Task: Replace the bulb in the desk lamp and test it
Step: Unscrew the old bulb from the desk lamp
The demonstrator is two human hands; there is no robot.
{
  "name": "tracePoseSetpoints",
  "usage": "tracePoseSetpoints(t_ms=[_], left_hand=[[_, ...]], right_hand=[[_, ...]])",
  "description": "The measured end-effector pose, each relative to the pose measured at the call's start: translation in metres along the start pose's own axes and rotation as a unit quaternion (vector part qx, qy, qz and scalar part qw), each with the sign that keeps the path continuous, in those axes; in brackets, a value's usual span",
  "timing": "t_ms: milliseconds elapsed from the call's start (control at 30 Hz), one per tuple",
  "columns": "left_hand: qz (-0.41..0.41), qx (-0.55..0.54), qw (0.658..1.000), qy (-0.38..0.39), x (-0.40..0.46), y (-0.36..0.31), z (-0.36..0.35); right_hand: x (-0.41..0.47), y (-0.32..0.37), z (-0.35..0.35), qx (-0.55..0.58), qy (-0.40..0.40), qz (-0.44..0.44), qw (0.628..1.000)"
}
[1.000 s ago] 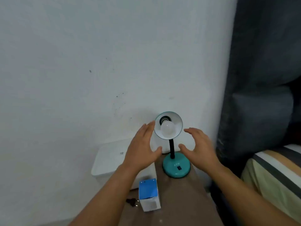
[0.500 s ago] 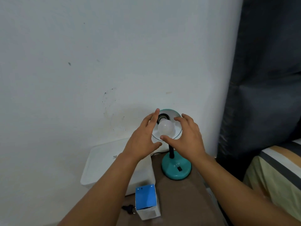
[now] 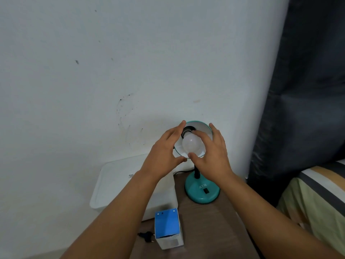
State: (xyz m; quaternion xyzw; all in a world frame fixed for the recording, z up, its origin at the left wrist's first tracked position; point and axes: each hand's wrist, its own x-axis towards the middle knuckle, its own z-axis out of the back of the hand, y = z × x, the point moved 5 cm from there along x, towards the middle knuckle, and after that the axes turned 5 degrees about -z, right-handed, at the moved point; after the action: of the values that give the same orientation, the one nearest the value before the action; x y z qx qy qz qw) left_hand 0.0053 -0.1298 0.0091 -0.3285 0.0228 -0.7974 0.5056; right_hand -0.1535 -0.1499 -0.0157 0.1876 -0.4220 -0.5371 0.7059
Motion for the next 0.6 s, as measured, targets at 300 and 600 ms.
tracePoseSetpoints(t_ms=[300, 600], left_hand=[[0.003, -0.014, 1.0, -0.01, -0.0008, 0.0019, -0.0021], [0.002, -0.019, 1.0, -0.004, -0.0004, 0.003, -0.0013]], right_hand=[[-0.0015, 0.0031, -0.0046, 0.095, -0.02, -0.083, 0.992], [-0.0049, 0.0072, -0.0013, 0.087, 0.005, -0.043, 0.995]])
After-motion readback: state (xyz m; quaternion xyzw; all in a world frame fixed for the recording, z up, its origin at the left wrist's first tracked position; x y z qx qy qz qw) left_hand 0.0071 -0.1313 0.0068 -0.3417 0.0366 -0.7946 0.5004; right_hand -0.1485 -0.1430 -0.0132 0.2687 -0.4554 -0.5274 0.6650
